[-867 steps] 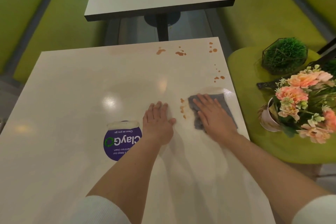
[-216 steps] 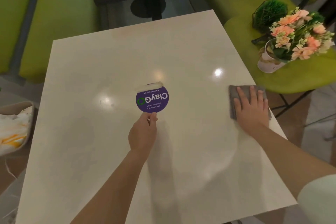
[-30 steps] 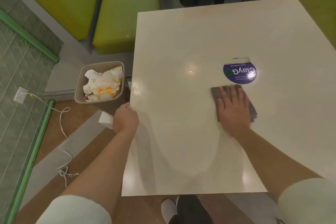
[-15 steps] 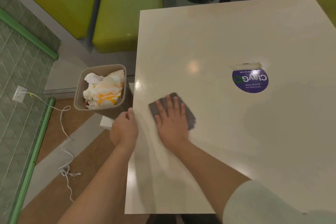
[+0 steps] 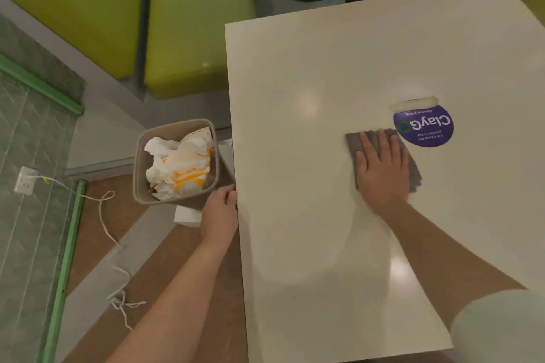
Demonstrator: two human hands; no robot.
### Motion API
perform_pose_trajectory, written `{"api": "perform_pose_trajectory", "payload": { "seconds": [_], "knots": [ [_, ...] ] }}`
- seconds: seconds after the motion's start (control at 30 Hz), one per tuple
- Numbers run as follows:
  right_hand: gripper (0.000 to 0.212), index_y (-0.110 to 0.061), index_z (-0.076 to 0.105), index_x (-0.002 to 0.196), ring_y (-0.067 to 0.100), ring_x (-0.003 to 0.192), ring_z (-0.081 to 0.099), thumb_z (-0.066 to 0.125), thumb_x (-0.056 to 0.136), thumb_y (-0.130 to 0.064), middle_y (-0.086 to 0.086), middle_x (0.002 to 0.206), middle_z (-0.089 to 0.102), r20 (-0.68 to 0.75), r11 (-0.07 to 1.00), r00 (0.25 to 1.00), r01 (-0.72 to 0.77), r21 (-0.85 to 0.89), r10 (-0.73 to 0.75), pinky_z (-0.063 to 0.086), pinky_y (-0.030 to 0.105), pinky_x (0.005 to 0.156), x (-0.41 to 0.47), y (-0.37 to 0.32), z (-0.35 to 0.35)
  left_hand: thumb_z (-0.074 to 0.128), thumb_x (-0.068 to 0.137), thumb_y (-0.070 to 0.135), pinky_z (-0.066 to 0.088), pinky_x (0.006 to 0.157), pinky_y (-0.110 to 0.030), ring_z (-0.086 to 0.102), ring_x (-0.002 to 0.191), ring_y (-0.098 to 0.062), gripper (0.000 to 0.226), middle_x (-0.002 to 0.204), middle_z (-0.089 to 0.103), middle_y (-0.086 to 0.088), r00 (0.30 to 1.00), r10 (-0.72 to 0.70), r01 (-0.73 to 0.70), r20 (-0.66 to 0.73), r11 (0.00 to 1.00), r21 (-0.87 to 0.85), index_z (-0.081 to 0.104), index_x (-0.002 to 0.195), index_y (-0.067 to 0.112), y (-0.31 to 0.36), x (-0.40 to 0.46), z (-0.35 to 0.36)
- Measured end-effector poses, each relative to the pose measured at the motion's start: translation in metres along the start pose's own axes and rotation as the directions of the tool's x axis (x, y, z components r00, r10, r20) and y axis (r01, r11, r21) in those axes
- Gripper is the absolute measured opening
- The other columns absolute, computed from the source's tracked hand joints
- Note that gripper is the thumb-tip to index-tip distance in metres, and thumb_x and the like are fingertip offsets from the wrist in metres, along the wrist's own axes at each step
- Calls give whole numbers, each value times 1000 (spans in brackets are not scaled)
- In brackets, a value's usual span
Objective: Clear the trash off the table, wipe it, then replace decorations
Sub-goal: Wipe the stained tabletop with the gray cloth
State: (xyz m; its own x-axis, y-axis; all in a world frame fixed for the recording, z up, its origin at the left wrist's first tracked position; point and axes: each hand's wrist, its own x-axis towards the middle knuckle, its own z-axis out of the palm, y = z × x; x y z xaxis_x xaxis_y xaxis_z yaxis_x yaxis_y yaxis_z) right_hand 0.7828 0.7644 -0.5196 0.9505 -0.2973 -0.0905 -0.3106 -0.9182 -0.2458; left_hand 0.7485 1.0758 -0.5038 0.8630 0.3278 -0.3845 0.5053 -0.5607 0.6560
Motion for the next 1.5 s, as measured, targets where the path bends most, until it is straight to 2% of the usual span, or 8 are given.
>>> {"api": "perform_pose_trajectory", "payload": {
  "seconds": [0.17,0.3,0.43,0.67,0.77,1.07,1.23,1.5],
  "knots": [
    [60,-29,27,154,29,150,11,12,99,-46,7,162,19,7,995,995,94,29,-95,-1,45,120,-38,-92,30,42,102,13,54,93,-40,60,109,-18,33,125,62,-1,995,-7,19,101,993,-113,59,130,21,-7,6,-9],
    [52,-30,40,149,30,148,21,25,101,-42,7,159,30,59,931,931,356,77,-360,11,49,118,-99,-160,52,26,99,-13,55,59,-15,62,84,-14,50,108,62,-6,951,-105,207,290,915,-347,52,132,14,-1,4,-24],
    [46,-44,35,148,24,151,11,27,102,-45,0,162,23,122,849,840,521,86,-528,9,47,120,-103,-166,60,29,100,-9,58,70,-23,64,89,-17,44,117,63,-11,923,-133,268,362,896,-354,54,133,4,-9,14,-34],
    [50,-49,11,152,23,151,-9,10,102,-52,-2,165,-2,207,909,888,416,19,-410,-9,43,121,-41,-193,47,41,104,12,46,53,-13,57,67,-12,30,99,68,-6,942,-122,219,314,930,-296,55,130,11,-21,8,-29],
    [50,-47,12,153,24,151,-8,16,103,-51,0,165,0,192,888,871,460,6,-453,-11,43,120,-63,-183,51,38,105,19,42,61,-25,53,67,-12,33,77,63,-1,962,-133,186,240,959,-212,61,127,14,-38,3,-29],
    [51,-38,29,152,26,151,9,26,102,-51,2,163,18,162,778,762,625,69,-627,8,47,120,-187,-131,57,35,94,-3,46,65,-26,58,77,-14,43,102,67,-8,961,-244,272,131,924,-268,61,118,22,-56,-44,-25],
    [55,-43,8,154,23,151,-10,5,100,-53,-1,165,-3,221,875,852,483,19,-475,-13,40,120,-126,-131,44,32,91,-15,48,78,-29,54,75,-9,48,84,58,1,958,-266,288,111,872,-396,61,122,9,-60,-72,-13],
    [56,-34,24,154,24,152,0,21,101,-52,2,164,11,186,814,793,571,101,-580,3,47,120,-213,-132,56,30,98,-6,55,88,-42,65,99,-27,45,120,64,-15,952,-272,302,137,785,-541,56,126,16,-63,-82,-11]
  ]
}}
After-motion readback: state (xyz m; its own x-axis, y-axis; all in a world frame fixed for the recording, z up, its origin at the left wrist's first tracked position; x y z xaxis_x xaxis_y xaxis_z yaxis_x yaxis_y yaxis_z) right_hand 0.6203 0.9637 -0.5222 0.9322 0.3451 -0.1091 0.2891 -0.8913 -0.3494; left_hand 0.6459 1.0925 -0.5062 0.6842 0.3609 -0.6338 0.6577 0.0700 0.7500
